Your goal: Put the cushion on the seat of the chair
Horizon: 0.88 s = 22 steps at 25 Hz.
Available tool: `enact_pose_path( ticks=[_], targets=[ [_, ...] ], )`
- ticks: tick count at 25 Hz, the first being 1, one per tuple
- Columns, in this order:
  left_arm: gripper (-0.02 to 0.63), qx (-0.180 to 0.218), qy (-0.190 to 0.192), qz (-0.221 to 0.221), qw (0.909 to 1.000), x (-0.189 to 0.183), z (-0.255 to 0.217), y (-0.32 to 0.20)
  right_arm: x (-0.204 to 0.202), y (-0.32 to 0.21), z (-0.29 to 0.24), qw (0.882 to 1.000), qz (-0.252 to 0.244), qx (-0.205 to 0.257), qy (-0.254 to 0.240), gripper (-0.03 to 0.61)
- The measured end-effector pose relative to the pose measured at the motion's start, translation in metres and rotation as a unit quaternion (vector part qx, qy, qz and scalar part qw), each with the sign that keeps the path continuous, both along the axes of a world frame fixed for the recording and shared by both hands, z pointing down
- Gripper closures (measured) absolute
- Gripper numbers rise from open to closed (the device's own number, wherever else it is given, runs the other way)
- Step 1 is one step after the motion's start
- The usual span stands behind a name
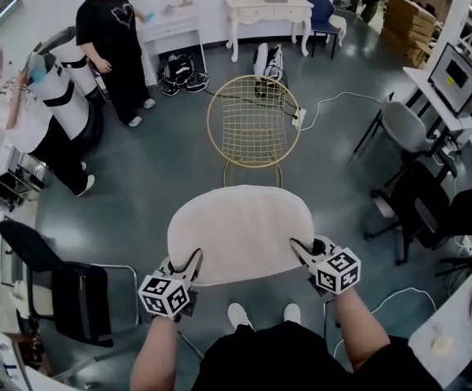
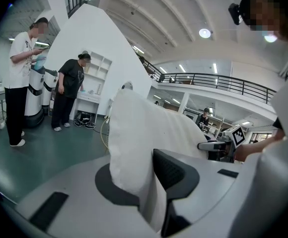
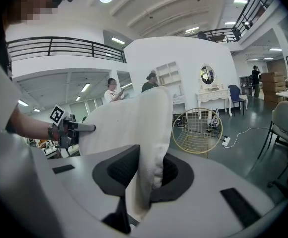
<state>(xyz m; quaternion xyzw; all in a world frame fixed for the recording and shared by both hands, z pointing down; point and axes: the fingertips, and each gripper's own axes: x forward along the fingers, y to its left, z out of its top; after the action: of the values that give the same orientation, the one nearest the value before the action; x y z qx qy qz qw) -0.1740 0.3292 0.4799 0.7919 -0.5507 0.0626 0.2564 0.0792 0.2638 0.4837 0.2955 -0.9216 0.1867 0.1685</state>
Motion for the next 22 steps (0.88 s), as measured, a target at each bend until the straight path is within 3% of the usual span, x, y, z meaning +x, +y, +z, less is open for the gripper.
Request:
enact_pose_path(
  ticks=[11, 22],
  targets=[
    [0.515, 0.004, -0.005, 0.021, 0.9998, -0.058, -0.003, -0.023, -0.056, -0.013, 0.0, 1.0, 0.022, 0.002, -0.003, 0.502],
    [0.515, 0.002, -0.007, 0.02, 0.9998, -0.043, -0.001, -0.079, -0.042, -0.069, 0.003, 1.0, 0.024, 0.005, -0.009, 0.502]
  ],
)
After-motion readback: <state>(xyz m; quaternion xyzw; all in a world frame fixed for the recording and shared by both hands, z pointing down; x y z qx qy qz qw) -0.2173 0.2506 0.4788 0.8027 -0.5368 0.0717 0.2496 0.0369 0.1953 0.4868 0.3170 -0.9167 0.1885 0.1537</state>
